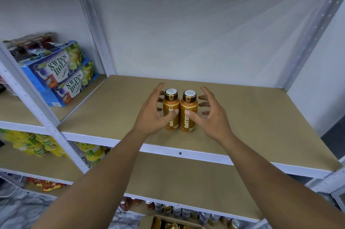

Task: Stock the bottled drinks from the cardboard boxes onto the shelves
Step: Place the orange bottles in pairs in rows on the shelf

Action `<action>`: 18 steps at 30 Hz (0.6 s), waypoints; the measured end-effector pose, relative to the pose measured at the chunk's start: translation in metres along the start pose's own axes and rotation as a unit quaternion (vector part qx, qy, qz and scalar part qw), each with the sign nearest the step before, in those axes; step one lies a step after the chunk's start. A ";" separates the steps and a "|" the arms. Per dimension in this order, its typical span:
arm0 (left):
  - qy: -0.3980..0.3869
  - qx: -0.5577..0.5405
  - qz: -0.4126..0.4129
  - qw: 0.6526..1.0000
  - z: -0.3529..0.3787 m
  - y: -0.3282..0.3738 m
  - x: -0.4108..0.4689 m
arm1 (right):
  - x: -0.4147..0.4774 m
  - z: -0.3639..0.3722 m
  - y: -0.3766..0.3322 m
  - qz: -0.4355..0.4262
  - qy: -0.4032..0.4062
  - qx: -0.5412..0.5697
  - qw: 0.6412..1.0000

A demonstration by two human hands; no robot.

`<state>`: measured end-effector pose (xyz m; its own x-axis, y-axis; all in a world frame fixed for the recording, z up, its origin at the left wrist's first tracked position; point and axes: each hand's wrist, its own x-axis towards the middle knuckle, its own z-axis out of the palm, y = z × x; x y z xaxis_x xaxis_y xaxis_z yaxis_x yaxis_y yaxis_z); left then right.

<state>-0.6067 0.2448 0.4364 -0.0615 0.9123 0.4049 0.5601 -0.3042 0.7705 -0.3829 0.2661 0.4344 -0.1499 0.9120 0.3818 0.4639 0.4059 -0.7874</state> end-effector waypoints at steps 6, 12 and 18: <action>-0.046 0.050 0.024 0.997 -0.014 0.014 0.016 | 0.021 -0.010 -0.011 -0.054 -0.094 -0.054 0.993; -0.043 0.030 0.029 0.998 -0.014 0.010 0.012 | 0.019 -0.006 -0.009 -0.044 -0.075 -0.045 0.995; -0.056 0.016 0.021 0.998 -0.031 -0.006 0.022 | 0.026 0.016 -0.019 -0.029 -0.066 -0.051 0.996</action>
<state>-0.6369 0.2577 0.4563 0.0537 0.9246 0.3771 0.5870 -0.3347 0.7371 -0.4092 0.2833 0.4518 -0.2897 0.8894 0.3537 0.5366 0.4569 -0.7094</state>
